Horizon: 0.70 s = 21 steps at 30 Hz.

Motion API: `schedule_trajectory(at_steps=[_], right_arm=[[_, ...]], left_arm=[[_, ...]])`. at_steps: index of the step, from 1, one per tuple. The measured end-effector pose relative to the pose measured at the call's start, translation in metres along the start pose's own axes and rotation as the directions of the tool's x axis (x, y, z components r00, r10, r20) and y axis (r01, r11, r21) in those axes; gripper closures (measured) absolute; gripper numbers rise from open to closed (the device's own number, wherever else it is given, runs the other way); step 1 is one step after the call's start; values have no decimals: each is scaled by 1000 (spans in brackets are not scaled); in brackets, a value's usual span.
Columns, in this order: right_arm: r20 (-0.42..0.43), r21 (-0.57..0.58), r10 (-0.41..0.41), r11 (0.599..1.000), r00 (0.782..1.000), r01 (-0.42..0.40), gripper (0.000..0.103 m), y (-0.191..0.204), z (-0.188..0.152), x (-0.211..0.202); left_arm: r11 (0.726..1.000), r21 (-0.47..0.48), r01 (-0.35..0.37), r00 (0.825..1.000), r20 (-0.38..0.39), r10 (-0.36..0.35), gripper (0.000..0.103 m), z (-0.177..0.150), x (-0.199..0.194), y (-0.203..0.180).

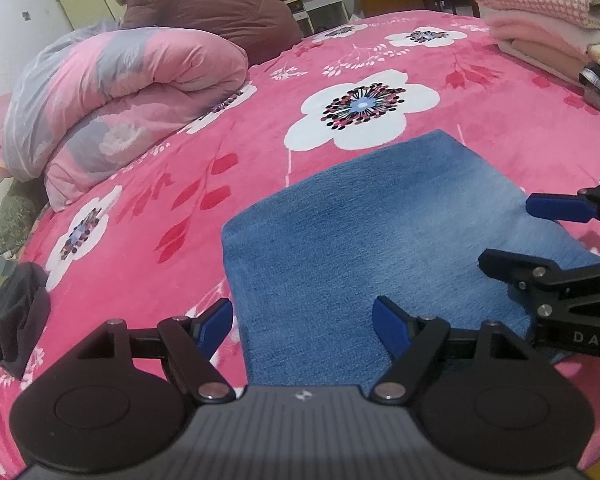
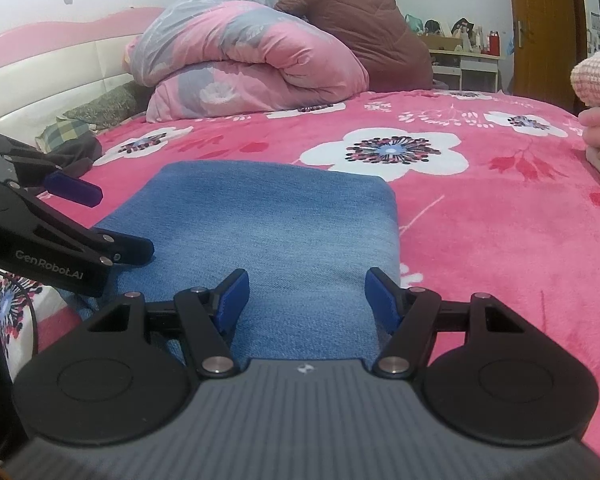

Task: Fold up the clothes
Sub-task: 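Grasp the folded jeans with the left gripper while the right gripper holds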

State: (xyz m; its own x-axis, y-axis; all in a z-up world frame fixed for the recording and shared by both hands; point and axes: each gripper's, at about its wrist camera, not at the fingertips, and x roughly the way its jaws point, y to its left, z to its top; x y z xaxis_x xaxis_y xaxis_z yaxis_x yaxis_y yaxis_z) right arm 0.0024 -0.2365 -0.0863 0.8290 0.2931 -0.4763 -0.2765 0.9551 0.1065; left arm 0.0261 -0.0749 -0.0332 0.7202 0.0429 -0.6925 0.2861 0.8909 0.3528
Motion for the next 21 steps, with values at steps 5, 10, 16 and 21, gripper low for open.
schedule_trajectory(at_steps=[5,10,16,21], right_arm=[[3,-2,0,1000,1000,0,38,0,0,0],[7,-2,1,1000,1000,-1,38,1,-1,0],[10,-2,4,1000,1000,-4,38,0,-1,0],[15,0,6,1000,1000,-6,38,0,-2,0]], left_arm=[[1000,9,-8,1000,-2,8,25,1,0,-2],[1000,18,-18,1000,-2,18,25,1,-1,-3],[999,27,-29,1000,-4,29,25,2,-1,-5],[999,33,-36,999,-6,36,24,3,-1,-6]])
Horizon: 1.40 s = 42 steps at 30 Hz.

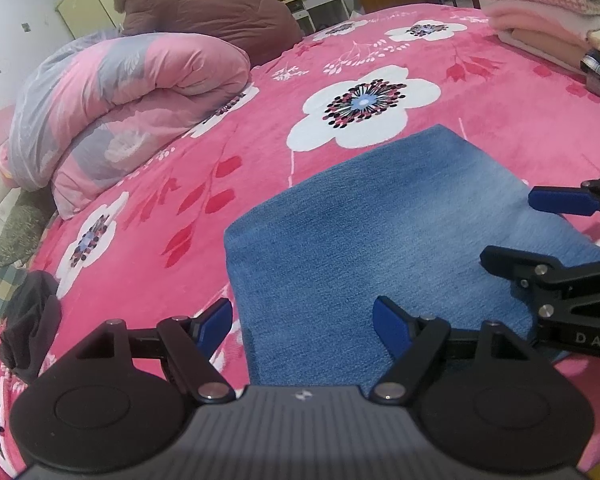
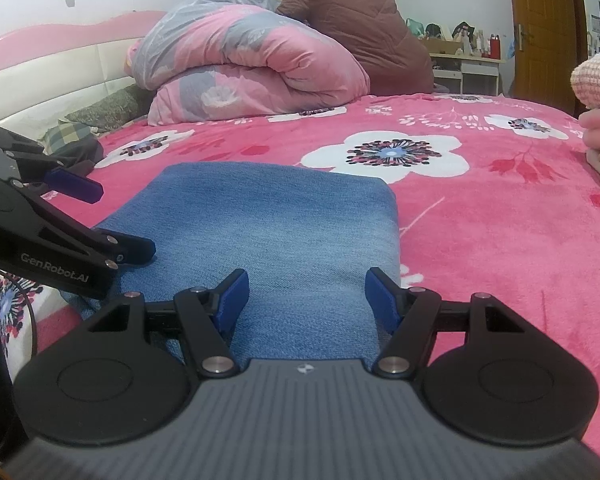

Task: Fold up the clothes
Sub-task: 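Grasp the folded jeans with the left gripper while the right gripper holds, then lift the folded jeans with both grippers and carry toward the clothes stack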

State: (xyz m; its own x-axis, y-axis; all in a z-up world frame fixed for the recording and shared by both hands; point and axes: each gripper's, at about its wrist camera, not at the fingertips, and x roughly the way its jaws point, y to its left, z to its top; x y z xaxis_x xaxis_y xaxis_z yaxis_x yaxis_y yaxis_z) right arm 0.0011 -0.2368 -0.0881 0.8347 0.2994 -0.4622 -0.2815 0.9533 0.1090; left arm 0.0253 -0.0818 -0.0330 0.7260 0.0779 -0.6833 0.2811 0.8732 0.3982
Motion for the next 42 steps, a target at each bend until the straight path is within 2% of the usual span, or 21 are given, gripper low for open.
schedule_trajectory(at_steps=[7,13,16,18,20,22,23,25,27,30,32,34,38,41,42], right_arm=[[6,1,3,1000,1000,-3,38,0,-1,0],[4,-1,9,1000,1000,-9,38,-1,0,0],[2,1,11,1000,1000,-11,38,-1,0,0],[-6,6,21,1000,1000,-21,38,-3,3,-1],[-17,23,45,999,999,-45,37,-8,7,-3],[-25,67,92,994,995,-90,35,-19,14,-8],[-15,117,115,987,993,-113,33,-29,19,-12],[3,246,161,957,987,-157,30,-54,24,-15],[5,387,213,900,977,-199,29,-81,27,-14],[-55,582,321,779,945,-231,29,-117,22,3],[-115,671,388,709,915,-216,31,-131,14,17],[-133,697,426,682,895,-221,31,-136,12,23],[-187,729,505,647,843,-225,32,-140,19,43],[-206,739,558,627,804,-246,33,-134,28,69],[-208,741,571,622,794,-252,33,-131,32,78]], left_arm=[[1000,2,-6,1000,3,6,24,0,0,-1],[999,-42,27,1000,0,-27,21,-1,1,8],[987,-117,106,994,16,-105,21,-4,-1,25],[964,-195,182,983,60,-174,21,-11,-5,45],[928,-269,258,965,109,-237,17,-18,-7,66],[875,-348,337,941,149,-303,12,-27,-4,90],[840,-388,381,925,157,-347,11,-33,2,102],[743,-481,466,879,152,-452,11,-44,20,124],[653,-547,524,827,142,-545,14,-54,41,137],[567,-585,580,759,135,-637,18,-65,66,143],[527,-592,610,721,140,-679,19,-70,79,144],[491,-586,644,687,160,-709,19,-72,88,146],[423,-582,694,620,185,-763,23,-65,110,150],[400,-572,716,588,186,-787,25,-55,126,144],[400,-565,722,583,184,-792,24,-51,130,141]])
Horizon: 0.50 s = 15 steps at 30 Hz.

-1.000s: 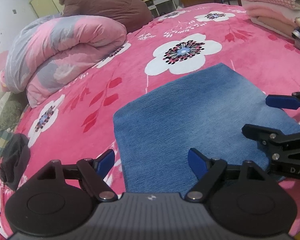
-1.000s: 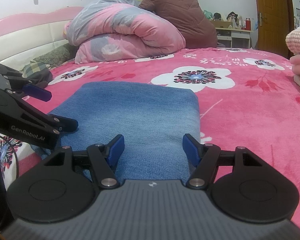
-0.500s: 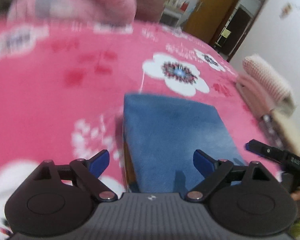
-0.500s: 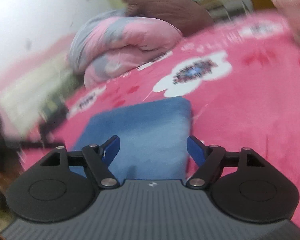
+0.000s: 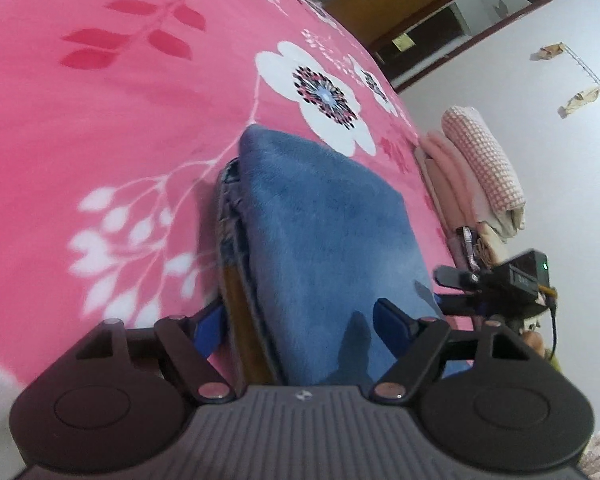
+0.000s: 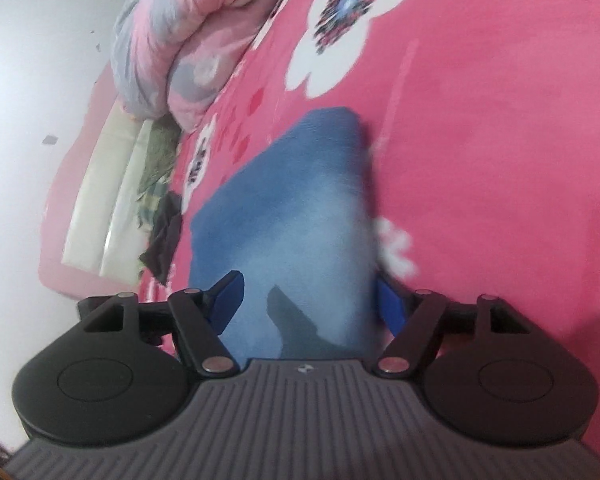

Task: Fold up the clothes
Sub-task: 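Lift the folded jeans with both grippers and carry toward the clothes stack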

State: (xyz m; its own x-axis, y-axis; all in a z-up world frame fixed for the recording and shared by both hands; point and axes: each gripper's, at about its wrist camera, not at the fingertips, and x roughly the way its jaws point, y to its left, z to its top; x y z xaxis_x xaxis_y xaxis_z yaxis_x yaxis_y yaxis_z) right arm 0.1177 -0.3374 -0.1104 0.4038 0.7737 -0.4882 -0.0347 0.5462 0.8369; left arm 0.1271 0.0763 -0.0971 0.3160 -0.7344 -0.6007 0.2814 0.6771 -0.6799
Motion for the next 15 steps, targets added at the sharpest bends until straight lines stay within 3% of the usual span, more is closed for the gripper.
schedule_trajectory(at_steps=[4,6,8,15], right_arm=[[-18,-17,21,1000,1000,-21,33,5,9,14],[-25,-24,20,999,999,-21,43,5,2,6],[-47,-6,21,1000,999,-21,58,-3,-4,-5],[-25,-4,70,998,997,-70,69,-10,0,11]], left_arm=[[1000,29,4,1000,-7,-4,28,1,3,-2],[1000,22,18,1000,-9,-18,37,-4,-3,4],[999,0,48,999,-5,-48,40,-7,-8,11],[1000,30,7,999,38,-8,40,-5,2,-4]])
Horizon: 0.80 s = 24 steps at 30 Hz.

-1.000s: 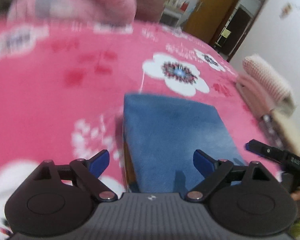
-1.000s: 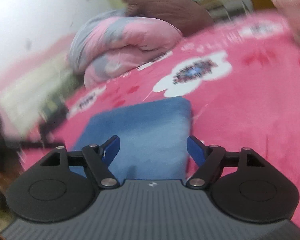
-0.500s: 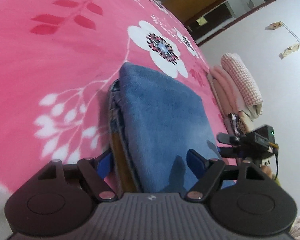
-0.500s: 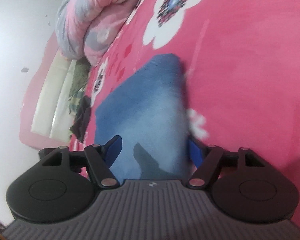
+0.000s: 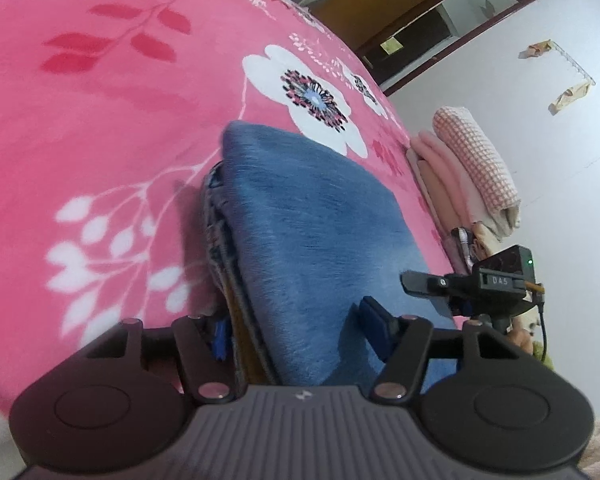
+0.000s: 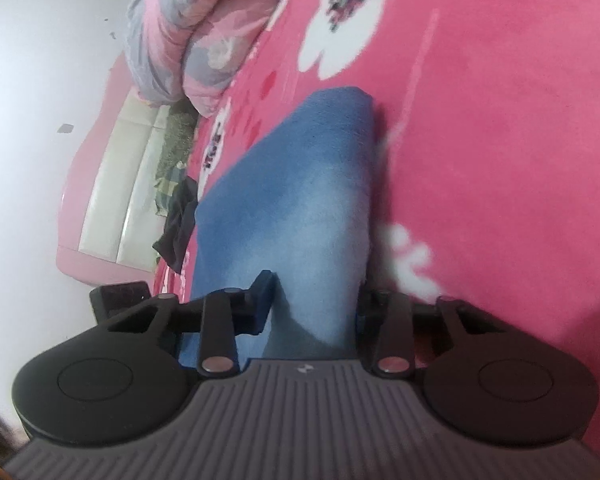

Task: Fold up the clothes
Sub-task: 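Lift the folded jeans with both grippers and carry toward the clothes stack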

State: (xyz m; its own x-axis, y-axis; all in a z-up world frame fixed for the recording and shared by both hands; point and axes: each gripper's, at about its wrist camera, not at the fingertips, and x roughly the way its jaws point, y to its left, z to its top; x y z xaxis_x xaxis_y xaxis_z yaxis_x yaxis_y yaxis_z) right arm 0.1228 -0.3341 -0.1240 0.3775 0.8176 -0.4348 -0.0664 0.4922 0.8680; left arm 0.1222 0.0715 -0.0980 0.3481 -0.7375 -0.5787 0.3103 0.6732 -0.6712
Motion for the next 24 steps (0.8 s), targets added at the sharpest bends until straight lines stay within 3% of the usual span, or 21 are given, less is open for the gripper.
schedule_trajectory(at_steps=[5,14,20,24], right_arm=[[66,-34,11,999,998,-9,80,17,-7,-9],[151,-104,1,994,989,15,80,56,-24,-71],[259,-190,-42,977,965,94,80,86,-37,-163],[377,-252,-102,945,920,209,80,103,-42,-248]], left_arm=[[998,-59,28,999,23,-27,56,1,-17,-4],[992,-10,127,992,10,-127,57,-1,-21,-70],[974,68,216,976,-55,-212,57,8,19,-159],[942,157,298,953,-114,-282,57,21,73,-241]])
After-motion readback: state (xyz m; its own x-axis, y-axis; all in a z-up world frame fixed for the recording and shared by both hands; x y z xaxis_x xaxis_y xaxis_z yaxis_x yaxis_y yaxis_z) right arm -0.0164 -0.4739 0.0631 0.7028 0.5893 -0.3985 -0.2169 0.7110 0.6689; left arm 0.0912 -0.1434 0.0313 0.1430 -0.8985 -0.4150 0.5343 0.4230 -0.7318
